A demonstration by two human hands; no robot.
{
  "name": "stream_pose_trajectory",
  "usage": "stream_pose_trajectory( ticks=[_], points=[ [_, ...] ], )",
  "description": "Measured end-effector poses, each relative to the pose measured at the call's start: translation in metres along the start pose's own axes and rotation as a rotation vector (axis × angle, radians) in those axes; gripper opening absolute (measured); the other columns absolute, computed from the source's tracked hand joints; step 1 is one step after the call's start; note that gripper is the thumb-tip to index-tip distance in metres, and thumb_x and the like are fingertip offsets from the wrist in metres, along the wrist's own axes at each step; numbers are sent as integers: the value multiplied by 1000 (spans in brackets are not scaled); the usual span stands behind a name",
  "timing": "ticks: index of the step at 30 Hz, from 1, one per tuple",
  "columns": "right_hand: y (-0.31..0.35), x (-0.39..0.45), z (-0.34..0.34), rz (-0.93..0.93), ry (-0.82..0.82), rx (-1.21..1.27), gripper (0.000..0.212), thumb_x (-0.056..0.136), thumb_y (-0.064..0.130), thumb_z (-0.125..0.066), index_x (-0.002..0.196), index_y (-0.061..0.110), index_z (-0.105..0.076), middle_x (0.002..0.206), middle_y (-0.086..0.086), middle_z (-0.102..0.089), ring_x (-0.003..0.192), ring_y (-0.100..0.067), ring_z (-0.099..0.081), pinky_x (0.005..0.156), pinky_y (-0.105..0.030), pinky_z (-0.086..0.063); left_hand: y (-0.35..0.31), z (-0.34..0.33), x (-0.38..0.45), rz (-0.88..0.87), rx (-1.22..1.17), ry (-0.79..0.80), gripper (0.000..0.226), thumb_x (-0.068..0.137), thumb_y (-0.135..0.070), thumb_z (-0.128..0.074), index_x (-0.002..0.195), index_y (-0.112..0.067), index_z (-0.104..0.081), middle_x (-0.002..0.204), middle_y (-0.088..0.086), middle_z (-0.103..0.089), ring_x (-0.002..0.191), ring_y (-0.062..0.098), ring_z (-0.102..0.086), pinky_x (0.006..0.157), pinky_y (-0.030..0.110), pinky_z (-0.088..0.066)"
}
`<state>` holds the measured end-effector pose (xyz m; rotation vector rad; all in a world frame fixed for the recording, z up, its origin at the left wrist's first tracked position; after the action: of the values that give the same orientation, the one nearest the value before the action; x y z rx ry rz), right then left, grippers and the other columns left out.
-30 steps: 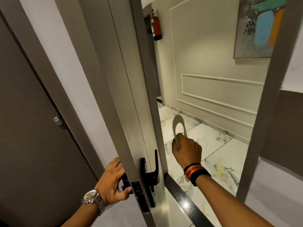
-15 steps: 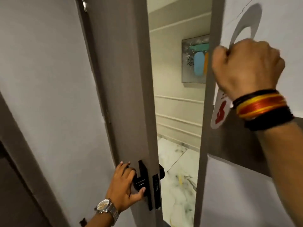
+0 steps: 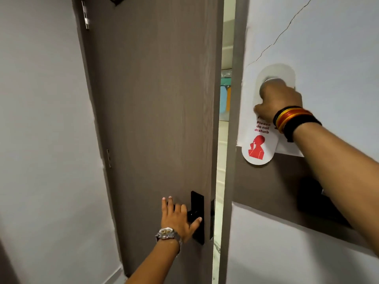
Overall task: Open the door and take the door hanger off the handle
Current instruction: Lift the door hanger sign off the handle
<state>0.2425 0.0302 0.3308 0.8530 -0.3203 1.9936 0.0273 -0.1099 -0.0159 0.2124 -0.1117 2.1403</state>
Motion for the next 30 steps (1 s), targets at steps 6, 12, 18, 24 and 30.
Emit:
stream_pose_trajectory(
  ticks=[6, 12, 18, 24, 30],
  points=[
    [-26, -1, -15, 185, -155, 11, 42, 85, 50, -75, 77, 13, -57, 75, -8, -60, 63, -30, -58, 61, -34, -46, -35, -1, 33, 70, 66, 46, 92, 90, -80, -16, 140, -11, -50, 157, 19, -41, 157, 41, -6, 124, 60, 13],
    [-31, 6, -21, 236, -204, -8, 49, 85, 59, -71, 84, 12, -58, 77, -10, -61, 66, -30, -58, 66, -39, -55, -51, -4, 51, 99, 115, 28, 90, 91, -81, -14, 132, -10, -54, 163, 29, -25, 157, 42, -1, 122, 59, 19],
    [-33, 10, -26, 249, -216, -4, 49, 85, 61, -70, 84, 14, -56, 75, -8, -58, 67, -28, -56, 65, -36, -50, -59, -5, 62, 122, 141, 48, 88, 92, -80, -14, 129, -11, -54, 164, 29, -23, 157, 43, 1, 120, 60, 21],
    [-43, 16, -27, 274, -225, 7, 47, 84, 60, -71, 80, 16, -55, 71, -4, -57, 63, -25, -53, 59, -31, -39, -73, -8, 78, 133, 137, 34, 91, 91, -80, -13, 132, -11, -54, 164, 28, -23, 157, 42, -1, 119, 61, 21],
    [-44, 20, -27, 274, -202, 10, 46, 85, 60, -70, 83, 17, -56, 76, -3, -58, 66, -24, -54, 60, -32, -40, -79, -6, 82, 133, 147, 49, 88, 91, -79, -12, 132, -14, -54, 165, 28, -21, 157, 42, -1, 120, 62, 20]
  ],
)
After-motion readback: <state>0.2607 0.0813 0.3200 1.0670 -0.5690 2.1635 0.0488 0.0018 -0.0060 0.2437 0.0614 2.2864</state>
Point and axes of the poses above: each hand's wrist, its own x-axis towards the middle knuckle, its own z-axis out of the back of the hand, y = z × x, the point moved 1 cm from there along x, towards the middle knuckle
